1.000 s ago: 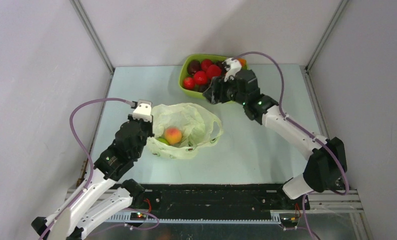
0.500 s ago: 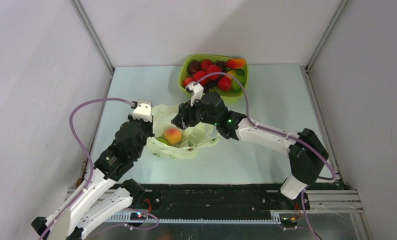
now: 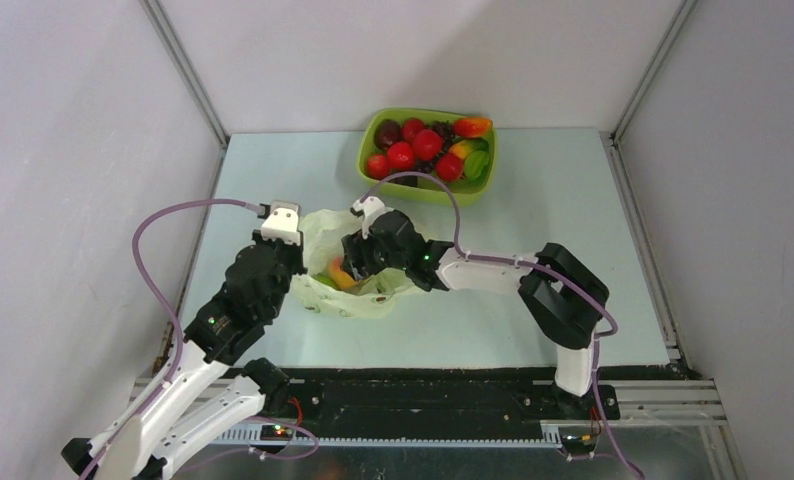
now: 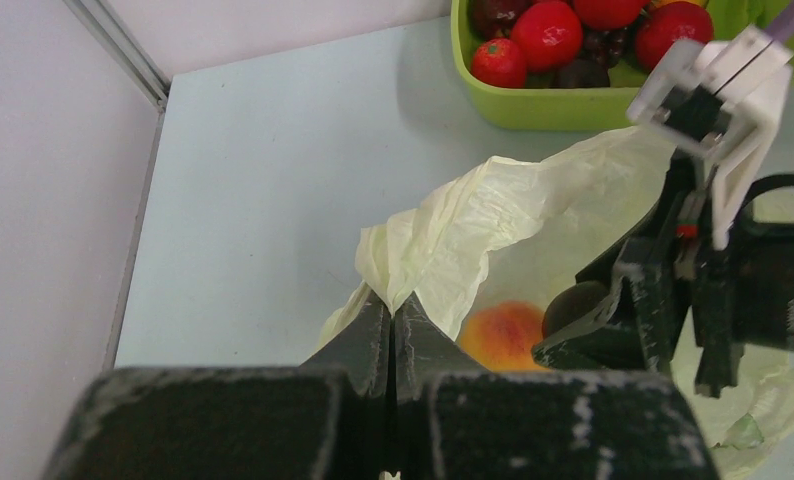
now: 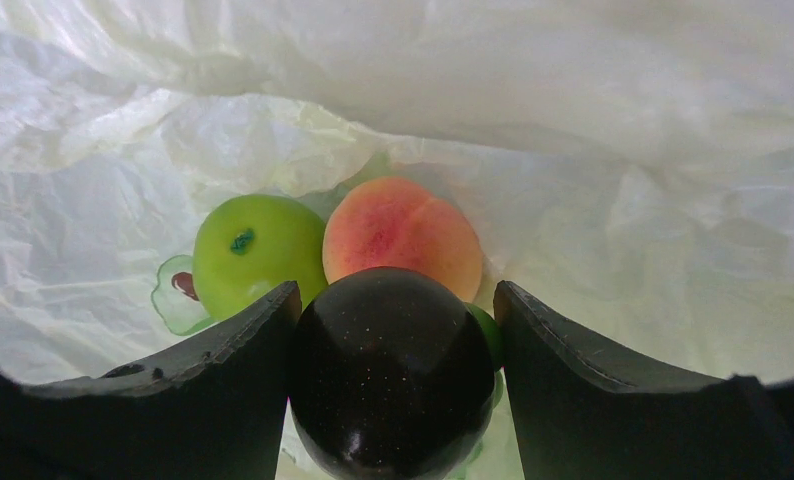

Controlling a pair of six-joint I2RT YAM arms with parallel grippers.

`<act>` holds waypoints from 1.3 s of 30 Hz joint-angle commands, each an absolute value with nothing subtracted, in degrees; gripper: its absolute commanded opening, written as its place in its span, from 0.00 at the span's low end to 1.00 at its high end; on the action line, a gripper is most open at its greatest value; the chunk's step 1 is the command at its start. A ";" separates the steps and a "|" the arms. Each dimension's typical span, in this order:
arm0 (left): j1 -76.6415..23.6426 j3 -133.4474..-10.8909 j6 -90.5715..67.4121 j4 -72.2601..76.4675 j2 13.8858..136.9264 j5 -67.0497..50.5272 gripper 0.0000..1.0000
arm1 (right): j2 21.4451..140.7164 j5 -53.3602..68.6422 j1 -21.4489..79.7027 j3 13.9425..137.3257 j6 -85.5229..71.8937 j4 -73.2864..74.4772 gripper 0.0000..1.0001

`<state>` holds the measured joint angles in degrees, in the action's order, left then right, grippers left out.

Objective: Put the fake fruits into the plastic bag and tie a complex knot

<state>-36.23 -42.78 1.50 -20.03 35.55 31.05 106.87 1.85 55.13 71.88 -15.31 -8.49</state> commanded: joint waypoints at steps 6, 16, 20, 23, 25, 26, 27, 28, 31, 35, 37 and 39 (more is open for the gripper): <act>-35.95 -44.60 1.50 -17.88 33.97 32.70 0.00 | 115.11 -6.71 54.41 74.88 -14.59 -7.08 0.44; -35.97 -44.18 1.74 -17.30 32.95 33.14 0.00 | 115.61 -8.63 53.35 74.23 -15.65 -2.90 0.44; -35.94 -44.22 1.95 -17.56 33.50 33.06 0.00 | 114.54 -7.31 53.40 74.26 -15.62 -3.71 0.53; -35.94 -44.36 1.97 -17.74 33.95 33.00 0.00 | 114.24 -5.59 53.28 74.23 -15.76 -3.76 0.63; -35.95 -44.37 1.94 -17.74 34.01 32.84 0.00 | 113.99 -4.93 53.27 74.20 -15.51 -3.66 0.71; -35.93 -44.38 1.93 -17.75 34.08 32.69 0.00 | 113.73 -4.75 53.31 74.18 -15.21 -3.57 0.79; -35.94 -44.36 1.93 -17.75 34.09 32.60 0.00 | 113.55 -4.44 53.34 74.23 -14.90 -3.50 0.83; -35.92 -44.37 1.98 -17.73 34.16 32.43 0.00 | 113.20 -4.29 53.39 74.24 -14.79 -3.34 0.90; -35.94 -44.44 1.86 -17.75 34.31 32.17 0.00 | 112.10 -4.11 53.30 74.24 -14.35 -2.97 0.99; -35.95 -44.47 1.78 -17.81 34.23 32.08 0.00 | 109.72 -3.61 53.37 74.21 -13.64 -2.14 0.99; -35.95 -44.43 1.77 -17.72 34.24 32.04 0.00 | 107.55 -3.86 53.43 74.18 -13.37 -1.32 0.99; -35.91 -44.43 1.80 -17.76 34.27 32.00 0.00 | 105.52 -3.95 53.47 74.14 -12.93 -0.49 0.99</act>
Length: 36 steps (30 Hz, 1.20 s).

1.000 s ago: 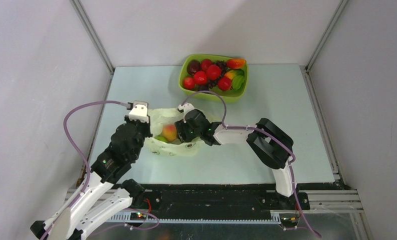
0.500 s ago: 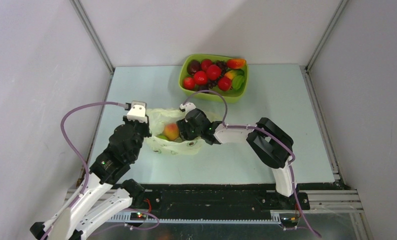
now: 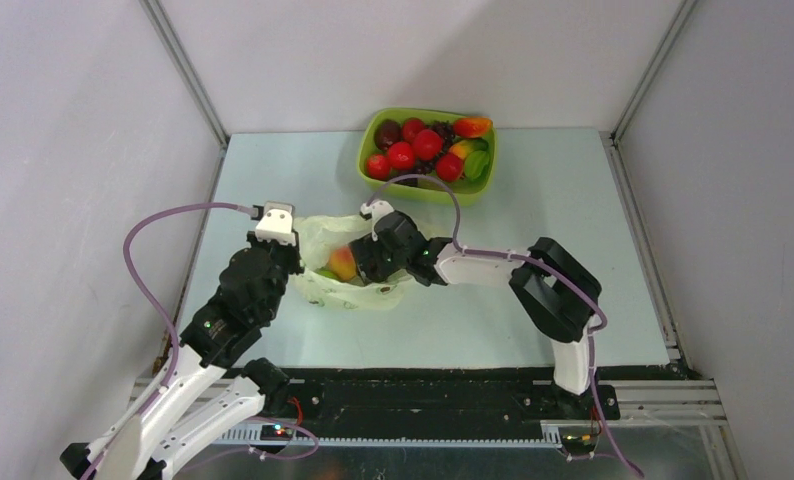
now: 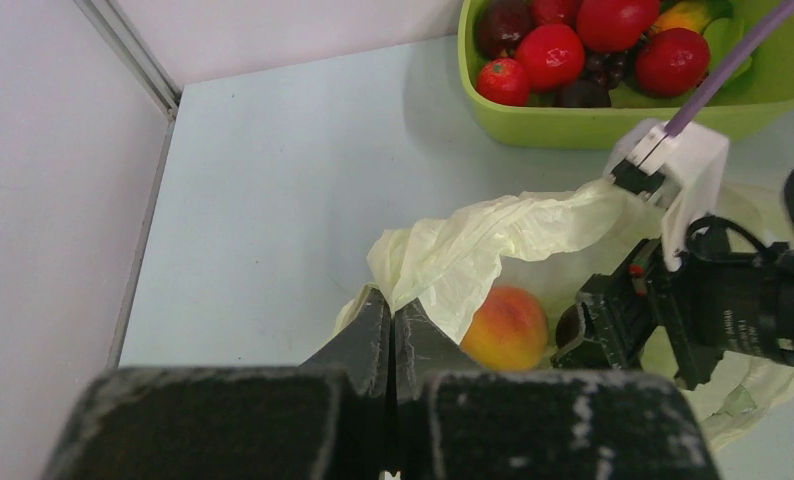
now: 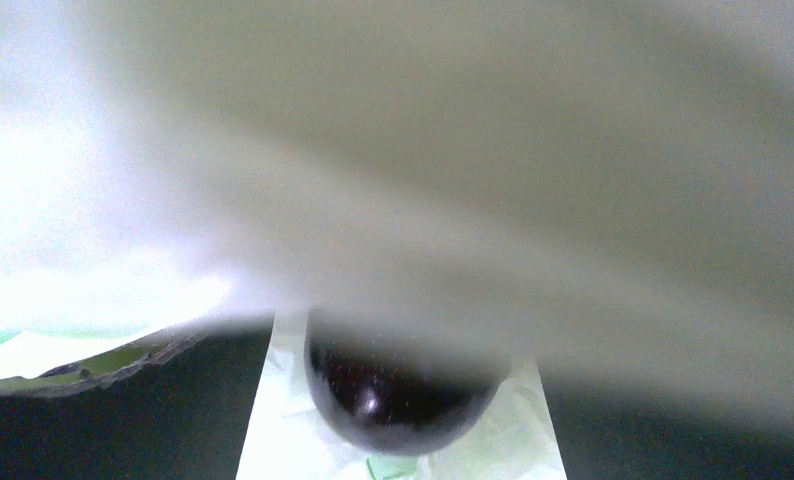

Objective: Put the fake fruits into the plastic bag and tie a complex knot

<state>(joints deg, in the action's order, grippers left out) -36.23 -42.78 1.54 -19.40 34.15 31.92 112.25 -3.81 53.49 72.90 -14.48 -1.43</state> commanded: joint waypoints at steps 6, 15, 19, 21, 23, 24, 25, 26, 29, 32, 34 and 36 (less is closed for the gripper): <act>-35.92 -44.46 1.80 -17.76 34.46 32.29 0.00 | 98.55 0.79 53.31 72.48 -11.21 0.75 0.99; -35.95 -44.40 1.85 -17.59 35.09 32.79 0.00 | 87.81 5.71 50.76 71.82 -7.35 9.24 0.99; -35.93 -44.52 1.84 -17.82 35.67 32.78 0.00 | 85.12 4.28 46.99 71.83 -7.05 10.25 0.98; -35.92 -44.51 1.85 -17.79 35.68 32.85 0.00 | 84.73 3.30 44.94 71.88 -6.35 9.83 0.98; -35.94 -44.44 1.89 -17.77 35.61 32.87 0.00 | 84.94 2.46 42.63 71.94 -5.91 8.92 0.98; -35.95 -44.47 1.92 -17.76 35.60 32.87 0.00 | 85.09 2.46 40.87 71.90 -6.09 8.59 0.98; -35.95 -44.47 1.93 -17.78 35.60 32.89 0.00 | 85.63 2.57 38.94 71.90 -6.34 7.77 0.98; -35.90 -44.41 1.89 -17.81 35.55 32.93 0.00 | 85.97 2.69 38.10 72.09 -6.56 6.95 0.99; -35.95 -44.47 1.93 -17.77 35.53 32.88 0.00 | 89.07 0.44 34.71 73.63 -5.92 6.46 0.99; -35.94 -44.46 1.85 -17.78 35.51 32.79 0.00 | 94.74 -3.65 33.08 79.08 -4.62 8.74 0.99; -35.95 -44.47 1.96 -17.83 35.51 32.83 0.00 | 98.69 -6.29 32.18 82.94 -4.15 10.38 1.00; -35.94 -44.49 1.94 -17.86 35.43 32.98 0.00 | 102.60 -9.30 31.55 87.20 -3.40 11.66 0.99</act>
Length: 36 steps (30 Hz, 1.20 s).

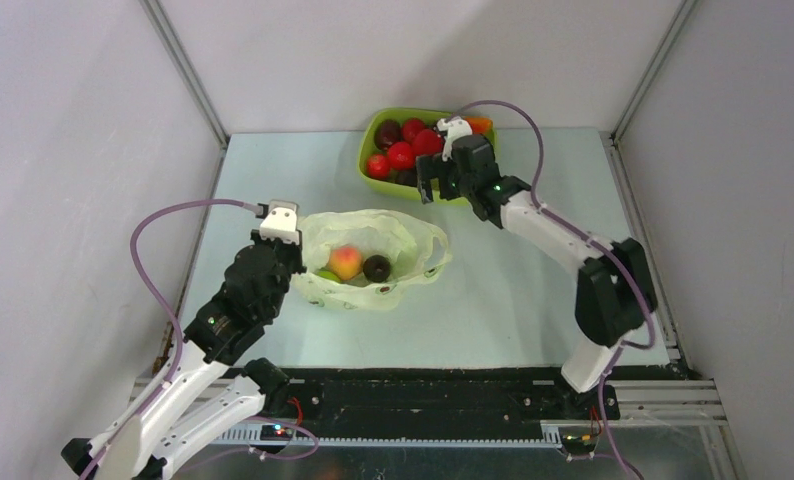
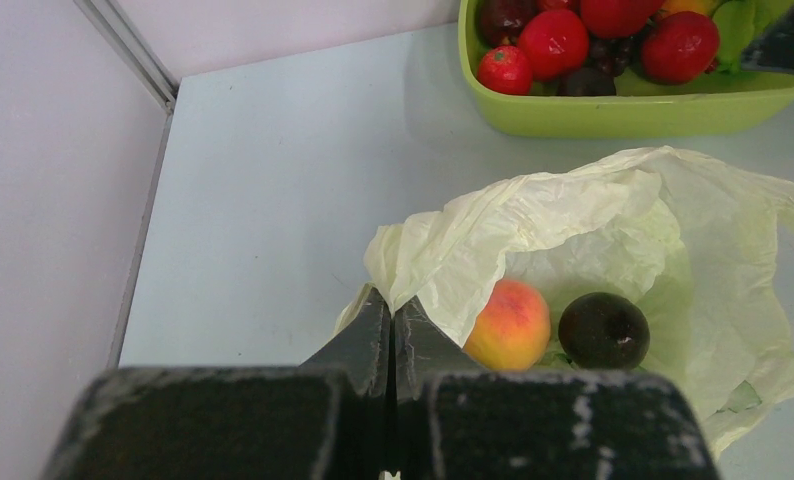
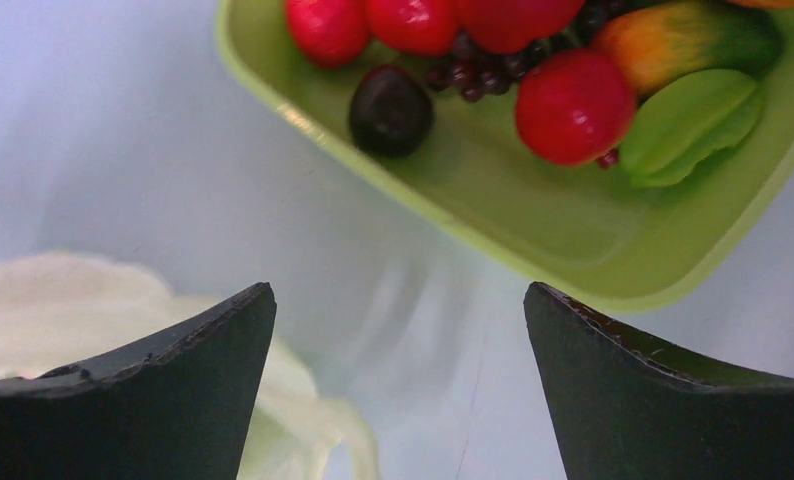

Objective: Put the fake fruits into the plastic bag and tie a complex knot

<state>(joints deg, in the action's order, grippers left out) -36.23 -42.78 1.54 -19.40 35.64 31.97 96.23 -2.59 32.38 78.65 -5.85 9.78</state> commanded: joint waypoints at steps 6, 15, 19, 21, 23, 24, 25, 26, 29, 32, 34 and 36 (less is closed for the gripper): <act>-35.98 -44.44 2.00 -17.89 35.03 33.18 0.00 | 114.96 -13.15 29.85 100.61 -0.83 14.54 0.99; -35.92 -44.50 2.12 -17.88 35.07 33.16 0.00 | 127.14 -13.69 28.43 114.78 -5.53 14.49 0.99; -35.90 -44.56 2.11 -18.03 34.99 33.14 0.00 | 130.14 -12.33 27.28 118.42 -12.15 14.04 0.99; -35.92 -44.56 2.12 -17.99 34.90 33.18 0.00 | 131.29 -8.86 26.54 119.49 -16.12 13.49 0.99; -35.90 -44.52 2.15 -17.94 34.84 33.15 0.00 | 132.21 -7.38 25.82 120.09 -20.41 12.85 0.99; -35.92 -44.55 2.12 -17.89 34.82 33.09 0.00 | 132.70 -6.90 25.53 120.26 -23.08 12.62 1.00; -35.94 -44.56 2.12 -17.92 34.81 33.07 0.00 | 133.01 -6.84 25.30 120.42 -24.24 12.43 0.99; -35.94 -44.60 2.15 -17.92 34.81 33.01 0.00 | 133.60 -6.85 25.26 121.01 -26.03 12.51 0.99; -35.93 -44.65 2.13 -17.90 34.73 32.90 0.00 | 135.57 -8.75 25.30 123.67 -28.68 14.54 0.99; -35.95 -44.72 2.09 -18.00 34.59 32.79 0.00 | 138.32 -8.81 25.23 127.46 -30.68 16.22 0.99; -35.96 -44.67 2.05 -18.00 34.36 32.72 0.00 | 140.00 -8.41 25.22 129.66 -31.44 16.83 0.99; -35.95 -44.65 2.04 -18.04 34.22 32.63 0.00 | 141.72 -8.58 25.20 131.85 -32.25 17.78 0.99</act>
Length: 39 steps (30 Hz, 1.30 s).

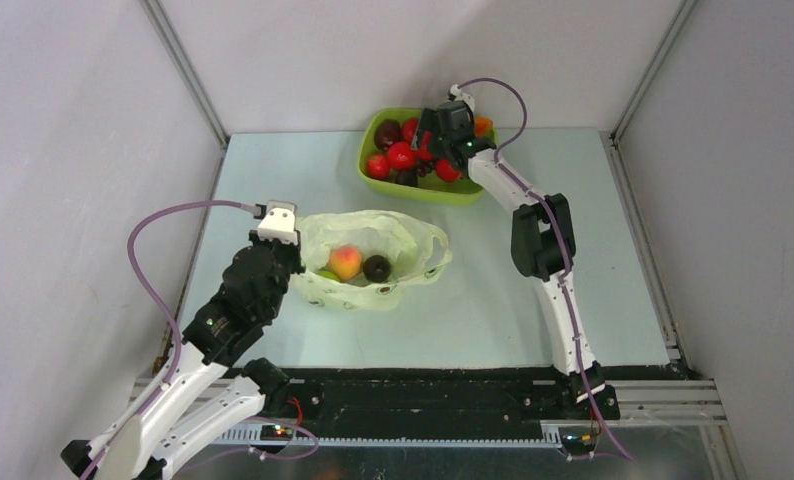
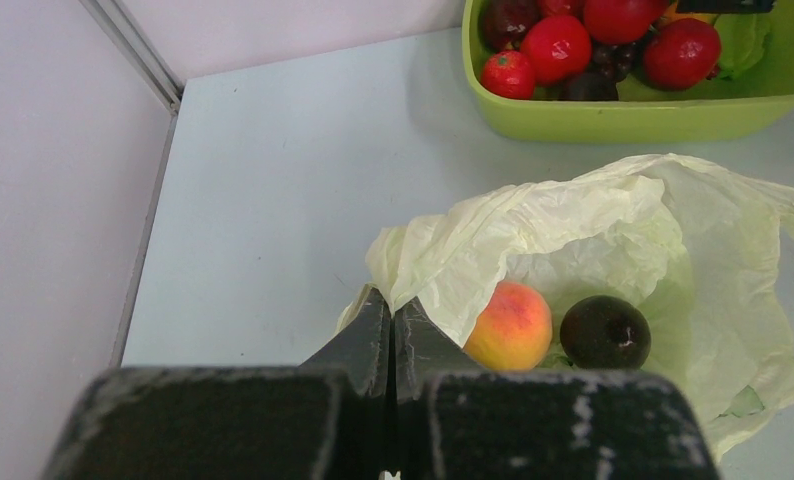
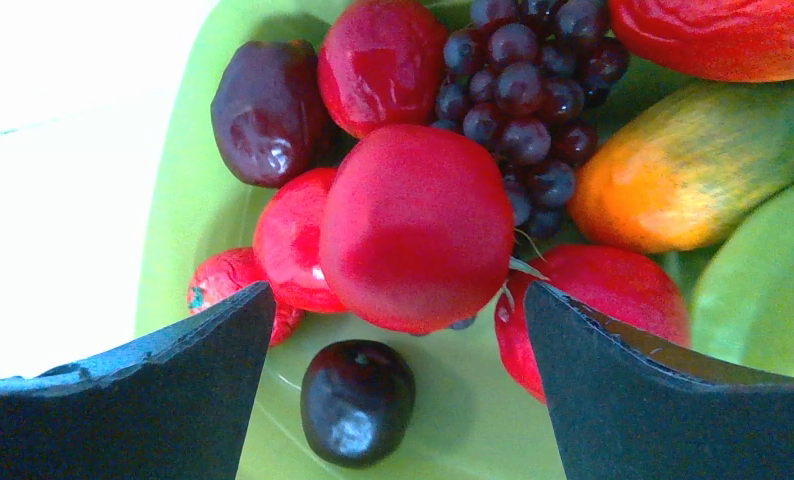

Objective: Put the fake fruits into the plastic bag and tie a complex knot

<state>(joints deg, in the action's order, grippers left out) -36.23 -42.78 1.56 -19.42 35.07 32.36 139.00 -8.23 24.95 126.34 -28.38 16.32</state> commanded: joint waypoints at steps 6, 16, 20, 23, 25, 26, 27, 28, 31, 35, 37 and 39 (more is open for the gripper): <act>-35.95 -44.69 1.93 -18.04 33.72 32.45 0.00 | 145.25 -9.30 25.22 134.78 -33.66 17.12 0.98; -35.95 -44.72 1.85 -18.08 33.57 32.45 0.00 | 147.61 -12.78 25.22 137.55 -36.54 16.00 0.88; -35.94 -44.72 1.87 -18.09 33.35 32.35 0.00 | 147.37 -13.54 25.16 137.57 -36.38 15.89 0.74; -35.99 -44.69 1.89 -18.07 33.21 32.27 0.00 | 146.80 -13.43 25.14 137.22 -35.73 16.06 0.55; -35.94 -44.51 1.71 -18.04 33.14 32.08 0.00 | 145.89 -12.99 25.06 136.38 -35.17 15.71 0.46; -35.94 -44.48 1.53 -18.03 33.18 31.71 0.00 | 145.00 -12.82 25.10 135.28 -34.81 15.18 0.43; -35.95 -44.48 1.51 -18.00 33.30 31.50 0.00 | 144.48 -12.46 25.08 134.66 -34.59 14.75 0.37; -35.95 -44.61 1.41 -18.01 33.44 31.12 0.00 | 143.43 -12.29 25.11 133.46 -34.14 13.95 0.35; -35.95 -44.77 1.32 -18.20 33.89 30.76 0.00 | 141.60 -11.95 25.22 131.49 -33.13 12.86 0.21; -35.95 -44.62 1.23 -18.18 33.60 30.87 0.00 | 139.29 -10.91 25.35 129.49 -31.80 11.67 0.12; -35.95 -44.61 1.23 -18.19 33.50 31.00 0.00 | 137.94 -10.01 25.54 128.45 -30.90 10.87 0.10; -35.93 -44.64 1.30 -18.15 33.49 31.14 0.00 | 135.52 -9.11 25.67 126.70 -29.26 9.56 0.09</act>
<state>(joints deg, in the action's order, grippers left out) -36.23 -42.78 1.52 -19.46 33.74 31.24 143.41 -10.63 25.19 128.40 -32.62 14.13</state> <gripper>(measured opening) 0.008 0.679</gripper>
